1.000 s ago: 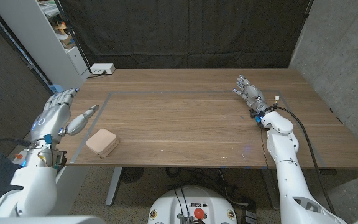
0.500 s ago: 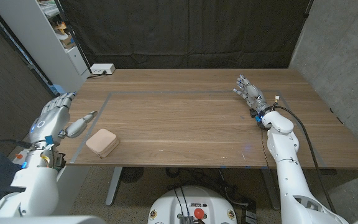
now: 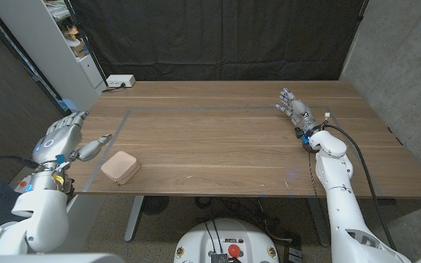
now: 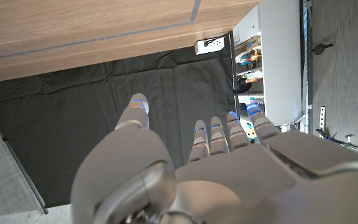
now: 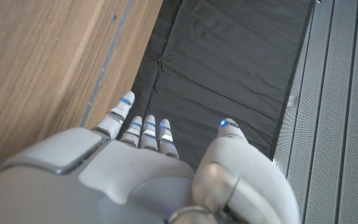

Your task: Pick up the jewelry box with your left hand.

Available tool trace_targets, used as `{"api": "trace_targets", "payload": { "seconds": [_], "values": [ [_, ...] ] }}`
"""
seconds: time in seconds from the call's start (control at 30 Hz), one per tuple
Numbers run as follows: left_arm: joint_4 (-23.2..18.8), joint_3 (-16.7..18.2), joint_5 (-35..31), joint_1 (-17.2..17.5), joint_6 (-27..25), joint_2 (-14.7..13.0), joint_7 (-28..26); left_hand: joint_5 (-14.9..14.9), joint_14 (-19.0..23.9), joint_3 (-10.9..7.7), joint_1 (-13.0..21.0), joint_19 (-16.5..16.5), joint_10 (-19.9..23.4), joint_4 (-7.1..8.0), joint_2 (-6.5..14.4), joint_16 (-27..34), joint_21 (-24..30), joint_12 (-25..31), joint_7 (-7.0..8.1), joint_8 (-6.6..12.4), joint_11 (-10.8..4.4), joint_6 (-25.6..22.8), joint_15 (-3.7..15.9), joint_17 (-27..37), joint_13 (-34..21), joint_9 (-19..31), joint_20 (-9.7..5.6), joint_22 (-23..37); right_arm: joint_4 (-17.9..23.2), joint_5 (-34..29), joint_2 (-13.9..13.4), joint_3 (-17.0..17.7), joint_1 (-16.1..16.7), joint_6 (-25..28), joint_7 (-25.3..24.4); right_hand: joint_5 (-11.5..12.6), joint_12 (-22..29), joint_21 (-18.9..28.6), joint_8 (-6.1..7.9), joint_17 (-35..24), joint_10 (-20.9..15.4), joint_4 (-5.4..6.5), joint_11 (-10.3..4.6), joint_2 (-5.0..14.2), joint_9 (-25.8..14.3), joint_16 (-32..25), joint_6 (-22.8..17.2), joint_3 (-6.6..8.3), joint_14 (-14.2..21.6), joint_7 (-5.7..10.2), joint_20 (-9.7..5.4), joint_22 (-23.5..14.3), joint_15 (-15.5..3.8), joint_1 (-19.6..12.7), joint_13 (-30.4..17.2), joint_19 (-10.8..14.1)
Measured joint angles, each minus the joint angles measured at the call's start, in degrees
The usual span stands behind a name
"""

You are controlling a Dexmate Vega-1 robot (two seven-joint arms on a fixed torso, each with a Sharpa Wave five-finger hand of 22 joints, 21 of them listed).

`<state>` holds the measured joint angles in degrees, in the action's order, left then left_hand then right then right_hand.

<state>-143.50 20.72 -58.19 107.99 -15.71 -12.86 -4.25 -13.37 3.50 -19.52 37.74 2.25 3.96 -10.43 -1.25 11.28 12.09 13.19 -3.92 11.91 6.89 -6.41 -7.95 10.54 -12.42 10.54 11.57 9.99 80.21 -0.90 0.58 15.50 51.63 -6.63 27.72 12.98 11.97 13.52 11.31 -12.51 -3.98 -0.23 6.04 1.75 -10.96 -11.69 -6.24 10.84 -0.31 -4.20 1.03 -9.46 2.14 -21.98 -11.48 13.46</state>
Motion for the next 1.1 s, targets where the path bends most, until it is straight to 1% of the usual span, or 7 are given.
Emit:
{"api": "trace_targets", "payload": {
  "seconds": [0.27, 0.5, 0.53, 0.7, 0.73, 0.87, 1.1],
  "values": [
    [-0.06, -1.24, -2.7, -0.06, -2.21, -1.43, 1.27, 0.0, 0.21, -0.47, 0.85, 0.3, 0.0, 0.0, -0.34, 0.0, 0.0, 0.0, -0.16, 0.0, 0.0, -0.17, 0.21, 0.0, 0.0, 0.0, 0.3, 0.0, -0.04, -0.01, -0.03, 0.03, 0.0, 0.0, -0.01, 0.0, 0.0, -0.44, 0.0, 0.0, 0.0, 0.0, 0.0, 0.0, 0.0, 0.0, 0.0, 0.0, 0.0, 0.0, 0.0, 0.0, 0.0, 0.0, 0.0, 0.0],
    [1.72, -2.22, -3.71, -0.26, -2.88, -2.82, 1.19, 0.0, 0.21, -0.46, 1.5, 0.3, 0.0, 0.01, -0.42, 0.0, 0.0, 0.0, -0.16, 0.0, -0.01, -0.17, 0.21, 0.0, 0.01, 0.28, 0.3, 0.0, -0.04, -0.24, -0.03, -0.02, 0.02, 0.01, -0.12, 0.0, 0.0, -0.44, 0.0, -0.01, 0.0, -0.08, 0.0, 0.0, 0.0, 0.0, 0.0, -0.08, 0.0, 0.0, 0.0, 0.0, 0.0, 0.0, 0.0, 0.0],
    [2.06, -2.3, -3.91, -0.31, -3.0, -3.03, 0.14, 0.0, 0.21, -0.46, 1.51, 0.3, 0.0, 0.0, -0.4, 0.0, 0.0, 0.0, -0.16, 0.0, -0.01, -0.17, 0.21, -0.01, 0.0, 0.28, 0.3, 0.0, -0.04, -0.31, 0.02, -0.16, 0.18, 0.03, -0.15, 0.0, 0.0, -0.44, 0.0, -0.01, 0.0, -0.22, 0.0, 0.0, 0.0, 0.0, 0.0, -0.22, 0.0, 0.0, 0.0, 0.0, 0.0, 0.0, 0.0, 0.0],
    [3.63, -2.51, -3.91, -0.69, -3.0, -3.8, 0.14, -0.22, 0.43, -0.46, 2.05, 0.29, 0.13, 0.0, -0.94, 0.0, 0.0, 0.45, 0.04, 0.0, -0.14, -0.36, 0.43, -0.01, -0.26, 0.28, 0.3, 0.0, 0.21, -0.53, 0.03, -0.18, 0.19, 0.26, -0.28, 0.0, 0.0, -0.44, 0.0, -0.01, 0.0, -0.24, 0.0, 0.0, 0.0, 0.0, 0.0, -0.24, 0.0, 0.0, 0.0, 0.0, 0.0, 0.0, 0.0, -0.01],
    [3.84, -2.53, -2.69, -0.78, -2.65, -3.9, -1.47, -0.22, 0.51, -0.46, 2.04, 0.29, 0.25, 0.01, -0.93, 0.0, 0.0, 0.45, 0.04, 0.0, -0.26, -0.36, 0.51, 0.07, -0.26, 0.28, 0.3, 0.0, 0.69, -0.57, 0.1, -0.41, 0.4, 0.32, -0.32, 0.0, 0.0, -0.44, 0.0, -0.01, 0.0, -0.24, 0.0, 0.0, 0.0, 0.0, 0.0, -0.24, 0.0, 0.0, 0.0, 0.0, 0.0, 0.0, 0.0, -0.01],
    [4.87, -2.67, -1.63, -1.19, -2.5, -4.53, -2.1, -0.22, 0.51, -0.7, 2.27, 0.6, 0.33, 0.25, -1.16, 0.0, 0.0, 0.45, 0.25, 0.0, -0.33, -0.57, 0.51, 0.27, -0.26, 0.27, -0.01, 0.0, 1.02, -0.74, 0.15, -0.51, 0.52, 0.5, -0.48, 0.0, 0.0, -0.82, 0.0, -0.01, 0.0, -0.24, 0.0, 0.0, 0.0, 0.0, 0.0, -0.24, 0.0, 0.0, 0.0, 0.0, 0.0, 0.0, 0.0, -0.01],
    [5.95, -3.25, -1.46, -1.64, -3.15, -5.81, -2.23, -0.22, 0.51, -0.7, 2.75, 0.92, 0.32, 0.25, -1.19, 0.0, 0.0, 0.45, 0.25, 0.0, -0.33, -0.57, 0.51, 0.27, -0.26, 0.27, 0.31, 0.0, 1.45, -0.95, 0.26, -0.57, 0.62, 0.8, -0.76, 0.0, 0.0, -0.83, 0.0, -0.01, 0.0, -0.24, 0.0, 0.0, 0.0, 0.0, 0.0, -0.24, 0.0, 0.0, -0.01, 0.0, 0.0, 0.0, 0.0, -0.01]
  ]
}}
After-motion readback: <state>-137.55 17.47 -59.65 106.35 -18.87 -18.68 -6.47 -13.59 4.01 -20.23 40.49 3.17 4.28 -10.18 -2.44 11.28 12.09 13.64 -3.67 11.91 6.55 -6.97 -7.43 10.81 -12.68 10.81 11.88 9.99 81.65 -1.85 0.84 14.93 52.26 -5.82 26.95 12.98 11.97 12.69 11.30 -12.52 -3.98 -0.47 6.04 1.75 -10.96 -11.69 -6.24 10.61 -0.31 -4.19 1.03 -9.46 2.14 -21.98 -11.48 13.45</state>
